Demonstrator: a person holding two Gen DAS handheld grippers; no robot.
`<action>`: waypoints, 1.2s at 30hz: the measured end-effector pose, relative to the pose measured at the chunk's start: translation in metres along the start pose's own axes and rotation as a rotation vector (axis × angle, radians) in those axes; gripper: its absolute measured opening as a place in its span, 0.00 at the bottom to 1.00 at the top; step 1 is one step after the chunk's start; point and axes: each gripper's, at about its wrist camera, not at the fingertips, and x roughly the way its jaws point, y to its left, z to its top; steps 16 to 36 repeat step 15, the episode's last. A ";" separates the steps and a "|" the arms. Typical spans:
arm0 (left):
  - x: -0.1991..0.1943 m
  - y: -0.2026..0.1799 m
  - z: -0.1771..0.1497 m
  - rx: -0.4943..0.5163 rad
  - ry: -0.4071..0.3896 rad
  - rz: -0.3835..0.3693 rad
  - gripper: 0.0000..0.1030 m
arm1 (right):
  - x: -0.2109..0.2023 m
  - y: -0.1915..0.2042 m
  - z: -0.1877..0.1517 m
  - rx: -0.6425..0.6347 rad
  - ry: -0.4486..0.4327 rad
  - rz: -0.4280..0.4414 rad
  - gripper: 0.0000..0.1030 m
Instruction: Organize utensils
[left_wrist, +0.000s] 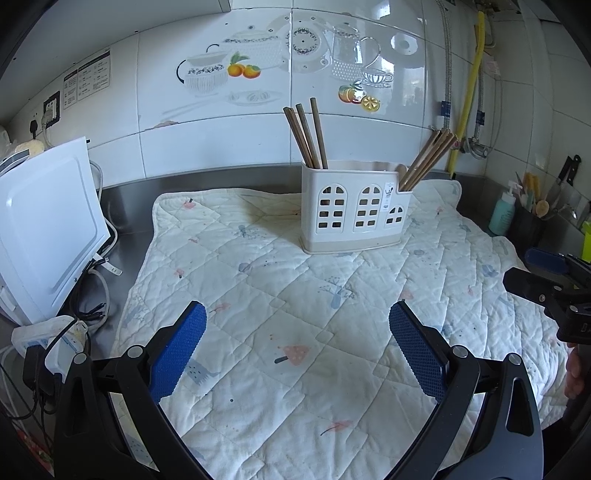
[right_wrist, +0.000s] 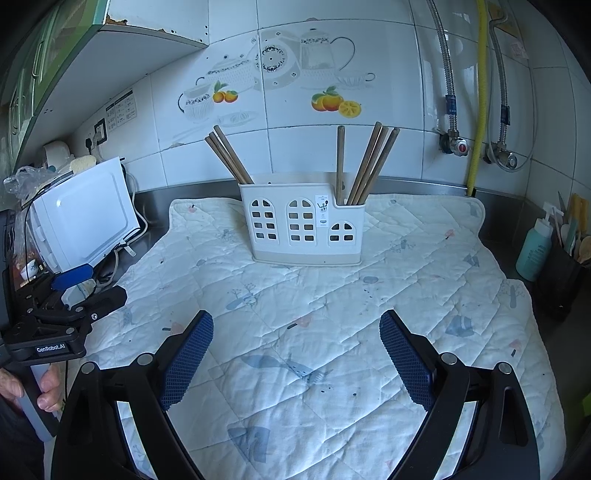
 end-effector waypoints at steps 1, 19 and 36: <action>-0.001 0.000 0.000 -0.001 -0.008 -0.005 0.95 | 0.000 -0.001 0.000 0.000 0.000 0.001 0.86; 0.003 0.002 0.000 -0.012 0.010 0.000 0.95 | 0.004 -0.002 -0.003 -0.008 0.015 0.004 0.86; 0.003 0.002 0.000 -0.012 0.010 0.000 0.95 | 0.004 -0.002 -0.003 -0.008 0.015 0.004 0.86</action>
